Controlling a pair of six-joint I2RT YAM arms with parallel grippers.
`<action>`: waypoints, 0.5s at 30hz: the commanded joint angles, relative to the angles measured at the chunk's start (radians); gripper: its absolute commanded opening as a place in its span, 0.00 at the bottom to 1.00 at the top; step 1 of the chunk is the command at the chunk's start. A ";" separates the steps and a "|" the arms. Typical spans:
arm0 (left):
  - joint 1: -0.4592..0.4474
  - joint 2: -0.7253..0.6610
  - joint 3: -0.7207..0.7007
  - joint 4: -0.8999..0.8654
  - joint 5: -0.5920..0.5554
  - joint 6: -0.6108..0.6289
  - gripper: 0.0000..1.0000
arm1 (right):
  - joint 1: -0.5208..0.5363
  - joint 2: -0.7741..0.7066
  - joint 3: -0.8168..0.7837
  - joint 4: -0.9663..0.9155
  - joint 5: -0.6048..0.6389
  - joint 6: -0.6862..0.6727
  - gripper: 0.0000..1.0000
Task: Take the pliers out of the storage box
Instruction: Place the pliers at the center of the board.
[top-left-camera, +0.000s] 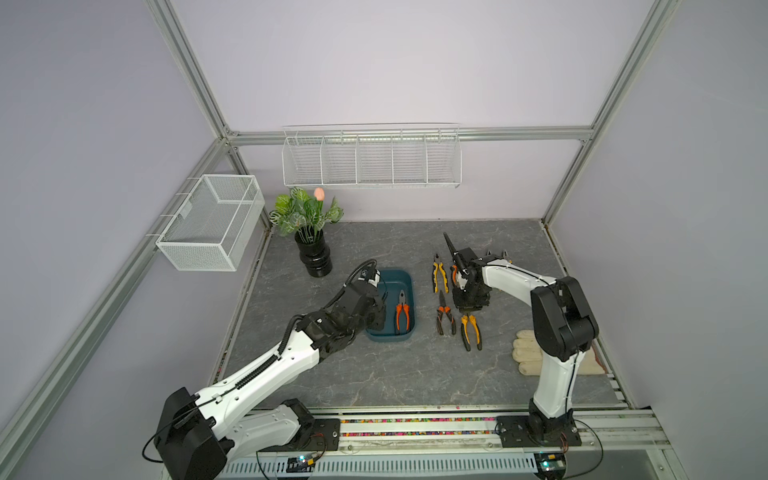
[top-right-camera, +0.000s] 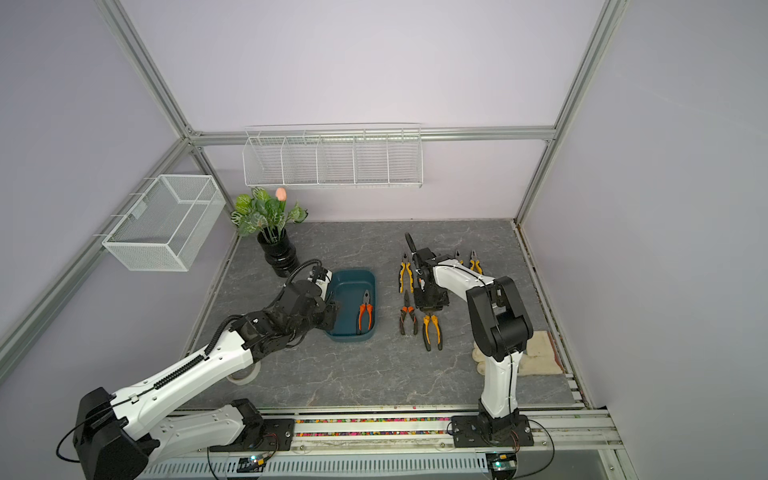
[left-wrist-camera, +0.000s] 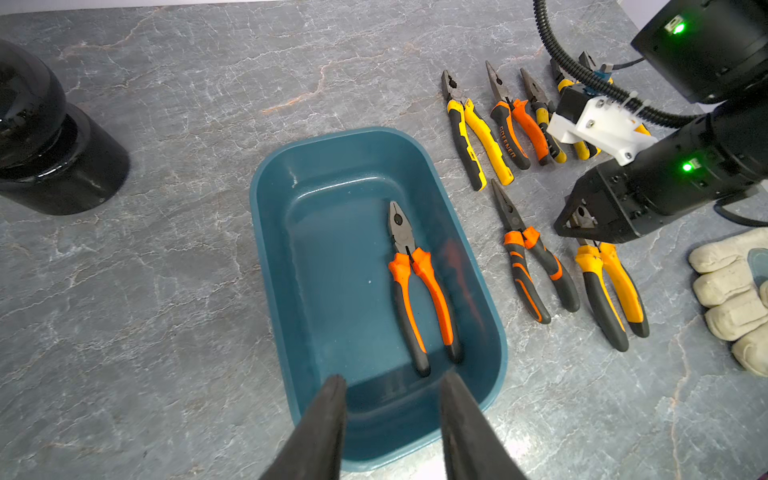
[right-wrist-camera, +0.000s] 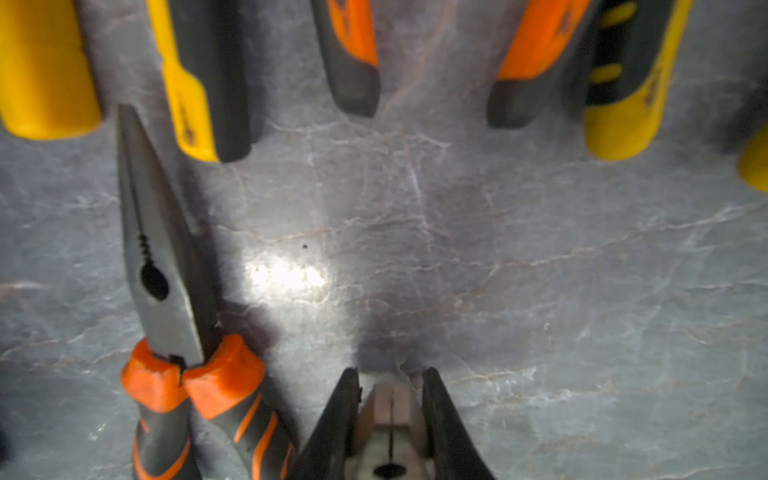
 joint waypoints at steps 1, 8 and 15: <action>-0.001 -0.005 0.006 -0.009 -0.004 0.004 0.41 | -0.006 0.028 -0.005 0.067 0.006 0.008 0.28; -0.001 -0.003 0.005 -0.007 -0.003 0.001 0.41 | -0.006 0.039 -0.012 0.074 0.000 0.010 0.37; -0.001 -0.001 0.010 -0.007 -0.003 0.002 0.40 | -0.007 0.030 -0.028 0.083 -0.008 0.013 0.36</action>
